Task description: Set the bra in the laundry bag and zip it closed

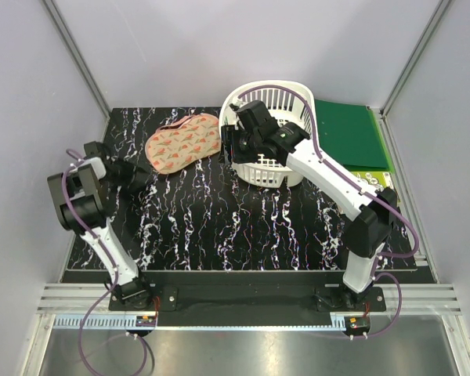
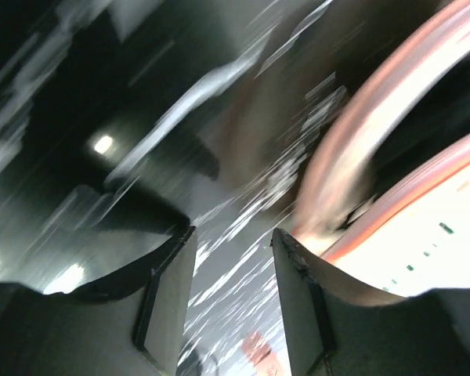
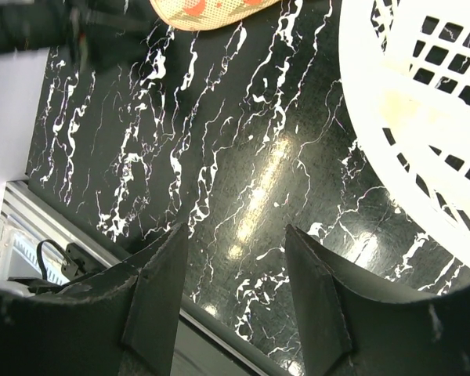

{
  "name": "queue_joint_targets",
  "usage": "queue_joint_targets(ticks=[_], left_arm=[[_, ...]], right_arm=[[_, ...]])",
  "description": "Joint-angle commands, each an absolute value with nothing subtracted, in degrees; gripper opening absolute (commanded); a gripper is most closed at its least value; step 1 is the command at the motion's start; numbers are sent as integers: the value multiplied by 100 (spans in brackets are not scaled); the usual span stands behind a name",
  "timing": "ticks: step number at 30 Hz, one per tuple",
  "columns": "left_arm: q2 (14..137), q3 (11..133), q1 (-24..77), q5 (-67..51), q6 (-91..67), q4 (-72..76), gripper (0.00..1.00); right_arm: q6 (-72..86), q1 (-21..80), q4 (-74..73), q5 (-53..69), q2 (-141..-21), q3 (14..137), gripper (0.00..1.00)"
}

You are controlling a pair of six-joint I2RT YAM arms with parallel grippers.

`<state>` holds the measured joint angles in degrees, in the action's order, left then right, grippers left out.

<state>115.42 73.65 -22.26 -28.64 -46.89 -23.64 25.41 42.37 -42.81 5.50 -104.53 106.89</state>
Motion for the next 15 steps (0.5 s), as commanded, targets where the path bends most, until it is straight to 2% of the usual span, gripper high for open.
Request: queue_joint_targets(ticks=[1,3,5,9,11,15], left_arm=[[10393,5944,-2531,-2075,-4421,-2839,51],[9943,5521,-2698,-2431,-4360,-2377,56],[9511,5273,-2603,-2863,-3984,-1944,69],[9659,6186,-2102,-3628,-2937,-1881,73],[9912,6790,-1917,-3656,-2673,-1951,77],[10467,7706,-1890,-3525,-2470,-2021,77]], right_arm=[[2628,4210,-4096,606,-10090,10592,60],[2654,4210,-4069,694,-10055,10512,61],[2689,4219,-4061,817,-10011,10415,60],[2672,4210,-4043,923,-9905,10240,61],[2654,4210,-4052,940,-9835,10160,61],[2637,4201,-4052,958,-9703,10037,61]])
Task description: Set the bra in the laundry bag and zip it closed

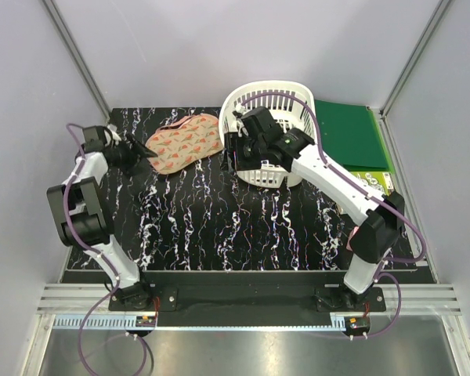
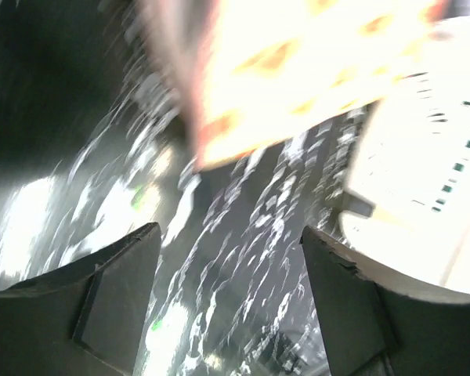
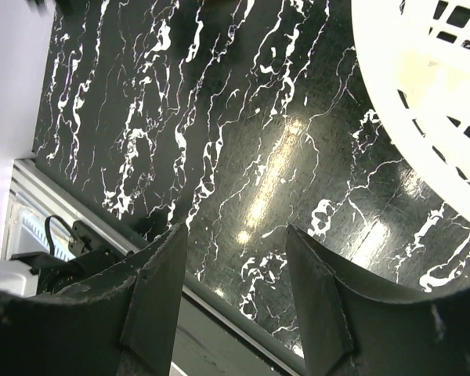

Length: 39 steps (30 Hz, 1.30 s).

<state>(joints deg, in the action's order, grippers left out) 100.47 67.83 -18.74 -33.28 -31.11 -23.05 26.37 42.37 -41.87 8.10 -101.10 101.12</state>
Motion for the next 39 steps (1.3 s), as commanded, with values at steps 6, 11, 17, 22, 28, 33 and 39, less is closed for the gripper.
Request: queue_joint_targets(ticks=[6,11,17,22,28,33,39], left_arm=[[11538,9314,-1881,-3243,-2180,-2733,73],[12075,9974,-1846,-3261,-1935,-2882,76],[12814,10713,-1714,-3410,-1617,-3243,77],[13166,10907,-1696,-3085,-1775,-3428,78],[13456,11030,-1696,-3146,-2048,-3428,77],[13597,10943,-1749,-3164,-2240,-3437,58],[13282,10084,-1758,-3208,-2286,-3454,15]], right_arm=[[2540,4210,-4061,835,-9519,9905,61],[2461,4210,-4061,756,-9510,9993,62],[2435,4166,-4061,782,-9589,10090,61],[2417,4105,-4078,782,-9677,10213,61],[2417,4069,-4087,765,-9721,10239,62],[2426,4052,-4096,747,-9712,10248,62],[2461,4060,-4104,817,-9668,10116,62]])
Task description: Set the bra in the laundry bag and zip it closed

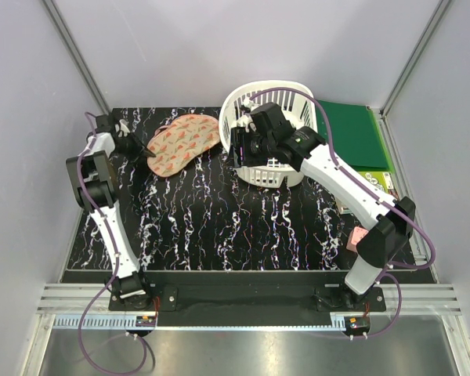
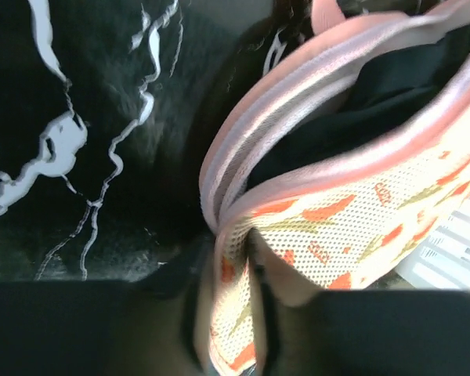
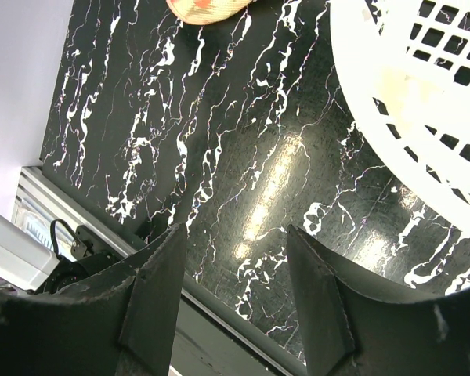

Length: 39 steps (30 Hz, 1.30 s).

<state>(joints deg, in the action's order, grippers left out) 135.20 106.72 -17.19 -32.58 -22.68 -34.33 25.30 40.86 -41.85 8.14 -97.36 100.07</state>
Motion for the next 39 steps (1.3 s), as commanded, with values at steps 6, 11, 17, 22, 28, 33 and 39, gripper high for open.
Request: queue_joint_targets(ticks=[6,11,17,22,28,33,39], left_arm=[[12254,8414,-1810,-3024,-2408,-3437,0],[10830,6612,-2152,-3023,-2505,-3639,0],[9924,5626,-2259,-2725,-2075,-4086,0],[9414,5598,-2408,-2312,-1916,-4377,30],[8781,5950,-2426,-2373,-1784,-4614,99],[7824,5214,-2373,-2445,-2407,-4220,99],[6777,4517,-2303,-2110,-2637,-4104,88]], right_arm=[[2461,4052,-4087,1220,-9633,9801,63],[2540,4087,-3772,1985,-9765,9212,64],[2917,4482,-2866,2399,-10045,8675,75],[3505,4834,-1882,2645,-10283,8017,83],[4208,4939,-950,2584,-10608,7568,85],[4893,5115,-65,2005,-10679,7147,85],[5886,5352,1517,1214,-10897,6145,82]])
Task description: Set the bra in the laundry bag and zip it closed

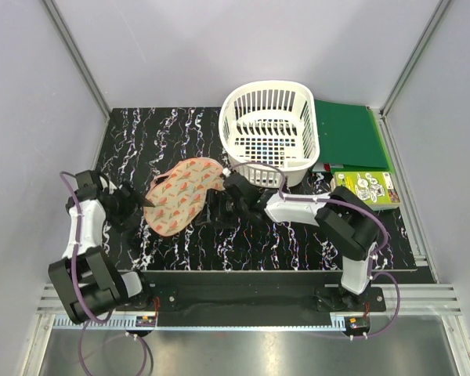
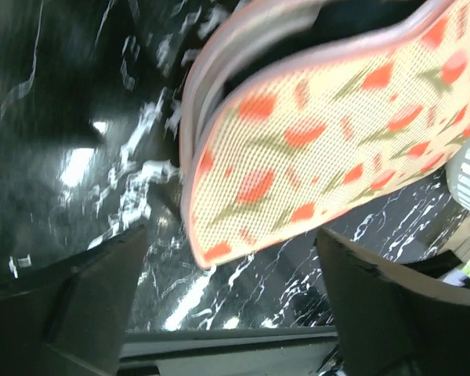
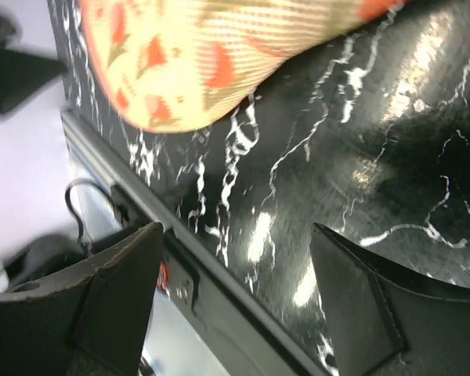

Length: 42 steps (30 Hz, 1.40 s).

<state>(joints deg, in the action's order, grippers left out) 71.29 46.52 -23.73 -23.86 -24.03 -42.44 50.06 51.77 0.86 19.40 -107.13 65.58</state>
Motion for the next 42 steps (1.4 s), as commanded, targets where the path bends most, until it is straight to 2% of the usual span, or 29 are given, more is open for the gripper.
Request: queue_joint_targets(ticks=[1,4,8,16,17,20,21,31,32,33,34,35,39,42], left_arm=[[6698,4474,-2303,-2005,-2793,-4096,85],[6452,4185,-2303,-1889,-3154,-3771,76],[6538,3596,-2294,-2408,-3401,-3147,58],[6319,3604,-2224,-1890,-3454,-3235,47],[6354,3604,-2215,-1959,-3428,-3156,43],[6565,3709,-2232,-2161,-3270,-3077,16],[6635,3813,-2215,-2223,-3165,-3067,0],[6038,4420,-2039,-2171,-2812,-3234,0],[6021,4430,-2048,-2153,-2830,-3295,2],[5994,4404,-2039,-2119,-2926,-3435,18],[5951,4334,-2048,-1935,-3022,-3489,62],[5828,4124,-2048,-1847,-3154,-3507,76],[5906,3753,-2048,-1767,-3542,-3314,79],[6231,3621,-2048,-1810,-3542,-3113,67]], right_arm=[[5967,5370,1668,1108,-10959,6100,82],[6126,5484,1845,634,-11249,6143,81],[6372,5493,2390,449,-11653,6170,79],[6539,5502,2628,238,-11760,6170,79],[6591,5493,2671,237,-11777,6161,79],[6697,5493,2803,264,-11856,6135,79],[6715,5502,2821,281,-11874,6135,79],[6829,5502,3067,694,-12085,6161,81],[6829,5502,3067,694,-12059,6152,81],[6820,5502,3059,686,-12041,6135,81],[6829,5493,3059,677,-11989,6083,81],[6829,5502,3067,659,-11962,6065,81],[6820,5493,3102,615,-11857,6012,81],[6820,5493,3111,615,-11821,5968,81]])
